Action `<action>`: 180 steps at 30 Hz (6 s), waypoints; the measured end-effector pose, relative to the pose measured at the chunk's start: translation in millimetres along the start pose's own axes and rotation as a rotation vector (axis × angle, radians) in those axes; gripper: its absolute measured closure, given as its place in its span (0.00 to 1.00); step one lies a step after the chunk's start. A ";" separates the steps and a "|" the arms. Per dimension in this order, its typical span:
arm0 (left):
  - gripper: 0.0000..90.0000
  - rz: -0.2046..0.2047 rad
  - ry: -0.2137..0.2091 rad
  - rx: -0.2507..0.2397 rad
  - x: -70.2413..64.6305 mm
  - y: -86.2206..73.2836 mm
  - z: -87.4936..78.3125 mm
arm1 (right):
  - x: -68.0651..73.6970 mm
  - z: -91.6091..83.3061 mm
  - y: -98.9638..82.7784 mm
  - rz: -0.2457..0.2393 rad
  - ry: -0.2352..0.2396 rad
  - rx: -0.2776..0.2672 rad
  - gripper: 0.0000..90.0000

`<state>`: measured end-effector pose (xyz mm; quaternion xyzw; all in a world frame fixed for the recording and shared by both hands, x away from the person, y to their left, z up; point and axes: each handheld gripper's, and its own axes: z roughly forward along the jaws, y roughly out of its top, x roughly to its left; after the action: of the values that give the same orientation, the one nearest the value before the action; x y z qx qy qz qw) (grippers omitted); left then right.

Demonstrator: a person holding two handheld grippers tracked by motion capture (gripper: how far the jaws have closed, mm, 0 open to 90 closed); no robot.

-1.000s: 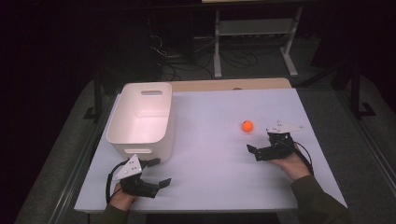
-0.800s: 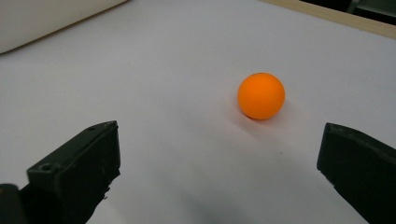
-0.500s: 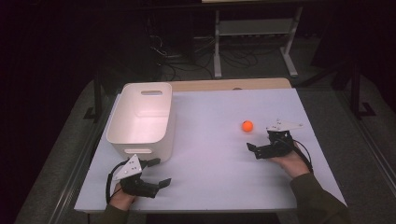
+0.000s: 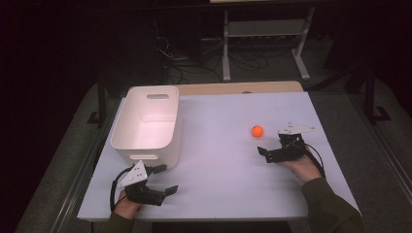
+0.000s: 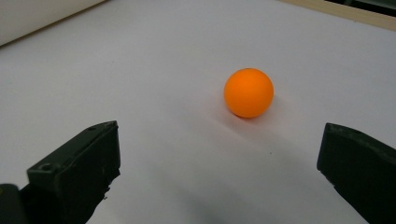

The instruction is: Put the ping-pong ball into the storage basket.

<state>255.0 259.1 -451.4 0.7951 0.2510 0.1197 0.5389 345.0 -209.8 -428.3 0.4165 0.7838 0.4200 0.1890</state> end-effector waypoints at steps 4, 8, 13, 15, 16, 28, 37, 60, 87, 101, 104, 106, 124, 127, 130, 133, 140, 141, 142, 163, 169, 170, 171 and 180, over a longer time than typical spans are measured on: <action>0.16 -0.001 0.000 0.000 0.1 0.0 0.0 | -2.2 1.0 0.0 0.008 -0.003 -0.002 0.00; 0.16 0.000 0.000 0.000 0.0 0.0 0.0 | -4.0 1.9 1.9 0.008 -0.009 0.001 0.00; 0.16 0.003 0.000 0.001 0.2 0.0 -0.4 | -6.1 2.5 6.4 0.007 -0.015 -0.008 0.00; 0.16 0.004 0.000 0.000 0.2 0.0 -0.5 | -6.7 2.9 7.0 0.008 -0.015 -0.012 0.00; 0.16 0.003 0.000 0.000 0.2 0.0 -0.4 | -6.8 3.1 7.4 0.009 -0.016 -0.013 0.00; 0.16 0.003 0.001 0.000 0.1 0.0 -0.3 | -8.9 4.9 10.2 0.013 -0.016 -0.027 0.00; 0.16 0.000 0.000 -0.001 0.4 -0.1 -0.6 | -9.9 9.7 15.0 0.008 -0.016 -0.022 0.00; 0.16 0.003 0.001 -0.001 0.2 -0.1 -0.6 | -11.0 18.6 33.0 -0.003 -0.012 -0.045 0.00; 0.16 0.004 0.000 -0.001 0.1 -0.1 -0.6 | -17.2 39.4 38.9 0.030 -0.024 -0.062 0.00; 0.16 0.009 0.001 -0.001 -0.4 -0.1 -0.5 | -19.1 49.3 41.6 0.043 -0.027 -0.070 0.00; 0.16 0.010 0.001 0.000 -0.5 -0.1 -0.5 | -18.7 52.3 40.6 0.042 -0.027 -0.062 0.00; 0.16 0.009 0.001 0.000 -0.5 -0.1 -0.5 | -18.6 54.4 40.0 0.041 -0.026 -0.059 0.00; 0.16 0.012 0.001 0.000 -0.6 -0.1 -0.5 | -22.3 68.8 33.4 0.045 -0.034 -0.010 0.00; 0.16 0.012 0.002 0.000 -0.7 -0.1 -0.5 | -23.1 70.8 32.3 0.048 -0.036 -0.004 0.00; 0.16 0.013 0.001 -0.001 -0.7 -0.1 -0.5 | -23.2 73.0 31.3 0.049 -0.032 0.002 0.00; 0.16 0.013 0.002 0.000 -0.6 -0.1 -0.6 | -23.0 75.6 30.0 0.048 -0.033 0.015 0.00; 0.16 0.013 0.001 -0.001 -0.8 -0.1 -0.5 | -22.3 80.0 27.6 0.046 -0.033 0.032 0.00; 0.16 0.013 0.001 -0.001 -0.9 -0.1 -0.5 | -22.0 80.6 27.3 0.045 -0.032 0.034 0.00; 0.16 0.014 0.001 -0.001 -0.8 -0.1 -0.5 | -21.9 81.2 27.1 0.041 -0.033 0.037 0.00; 0.16 0.014 0.001 0.000 -0.8 -0.1 -0.4 | -21.3 86.3 23.6 0.045 -0.039 0.079 0.08; 0.16 0.014 0.001 0.001 -0.9 0.0 -0.3 | -22.0 85.7 23.4 0.047 -0.041 0.079 0.13; 0.16 0.014 0.001 0.001 -0.9 0.0 -0.3 | -22.0 86.0 23.3 0.046 -0.043 0.081 0.14; 0.16 0.014 0.001 0.001 -0.9 0.0 -0.3 | -22.0 86.2 23.1 0.046 -0.043 0.082 0.15; 0.16 0.015 0.001 0.000 -1.0 0.0 -0.3 | -22.4 86.5 22.4 0.053 -0.040 0.089 0.23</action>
<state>254.0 258.8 -451.2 0.7971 0.2453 0.1243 0.5376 424.9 -178.0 -461.0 0.4537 0.7863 0.3812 0.1748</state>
